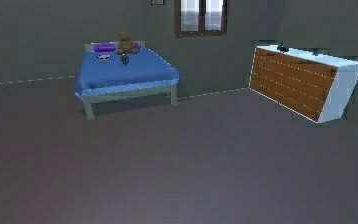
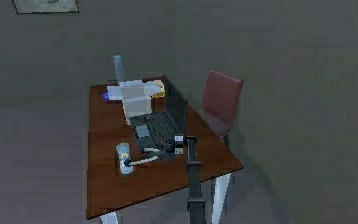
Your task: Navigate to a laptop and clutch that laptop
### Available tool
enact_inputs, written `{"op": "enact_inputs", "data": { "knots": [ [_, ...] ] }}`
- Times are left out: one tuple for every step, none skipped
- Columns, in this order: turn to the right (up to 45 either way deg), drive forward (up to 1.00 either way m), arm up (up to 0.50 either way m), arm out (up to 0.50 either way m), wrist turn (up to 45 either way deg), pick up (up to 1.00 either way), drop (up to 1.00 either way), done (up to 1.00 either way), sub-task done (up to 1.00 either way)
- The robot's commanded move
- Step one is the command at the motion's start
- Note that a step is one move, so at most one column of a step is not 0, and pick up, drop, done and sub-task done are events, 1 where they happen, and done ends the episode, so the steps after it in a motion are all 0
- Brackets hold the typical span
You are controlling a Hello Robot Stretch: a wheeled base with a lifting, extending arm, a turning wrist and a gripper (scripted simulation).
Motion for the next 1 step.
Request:
{"op": "enact_inputs", "data": {
  "knots": [
    [0.0,0.0,0.0,0.0,0.0,0.0,0.0,1.0,0.0]
  ]
}}
